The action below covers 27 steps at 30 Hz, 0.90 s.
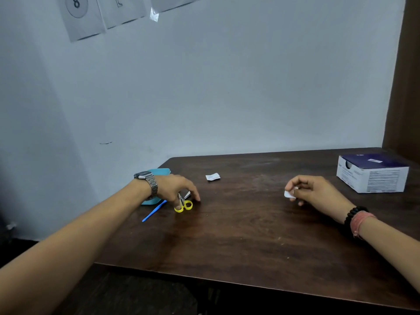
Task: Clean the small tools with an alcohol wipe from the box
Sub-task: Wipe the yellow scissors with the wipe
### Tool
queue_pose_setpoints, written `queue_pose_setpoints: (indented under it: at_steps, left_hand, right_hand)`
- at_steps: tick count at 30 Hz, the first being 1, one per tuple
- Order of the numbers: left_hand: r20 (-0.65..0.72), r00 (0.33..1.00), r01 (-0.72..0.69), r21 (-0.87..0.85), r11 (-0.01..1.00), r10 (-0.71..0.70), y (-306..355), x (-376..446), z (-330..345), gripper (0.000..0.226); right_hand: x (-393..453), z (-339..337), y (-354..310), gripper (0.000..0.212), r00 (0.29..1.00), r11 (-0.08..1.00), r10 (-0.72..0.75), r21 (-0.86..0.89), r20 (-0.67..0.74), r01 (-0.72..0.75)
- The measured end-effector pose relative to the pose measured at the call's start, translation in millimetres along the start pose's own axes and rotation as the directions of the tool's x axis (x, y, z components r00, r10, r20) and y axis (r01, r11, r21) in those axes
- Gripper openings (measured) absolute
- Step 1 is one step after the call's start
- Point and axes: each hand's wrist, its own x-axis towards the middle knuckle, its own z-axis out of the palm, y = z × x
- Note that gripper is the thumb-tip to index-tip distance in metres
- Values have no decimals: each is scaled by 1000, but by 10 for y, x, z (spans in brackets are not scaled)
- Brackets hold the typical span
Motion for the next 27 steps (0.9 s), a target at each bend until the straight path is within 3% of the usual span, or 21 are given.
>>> queue_pose_setpoints:
  at_steps: [14, 19, 23, 27]
  left_hand:
    - [-141, 985, -117, -120, 986, 100, 153, 24, -29, 28]
    - [-322, 937, -211, -217, 953, 134, 409, 40, -203, 18]
    - [-582, 812, -377, -454, 807, 52, 710, 145, -352, 19]
    - [-625, 773, -470, -678, 564, -107, 1014, 445, -401, 16]
  right_hand:
    - [-32, 11, -45, 22, 1000, 1000, -3, 25, 14, 2]
    - [-49, 61, -109, 17, 999, 991, -31, 127, -26, 34]
    - [-36, 160, -212, 10, 998, 990, -29, 133, -54, 36]
    - [127, 323, -294, 4, 998, 989, -21, 144, -62, 29]
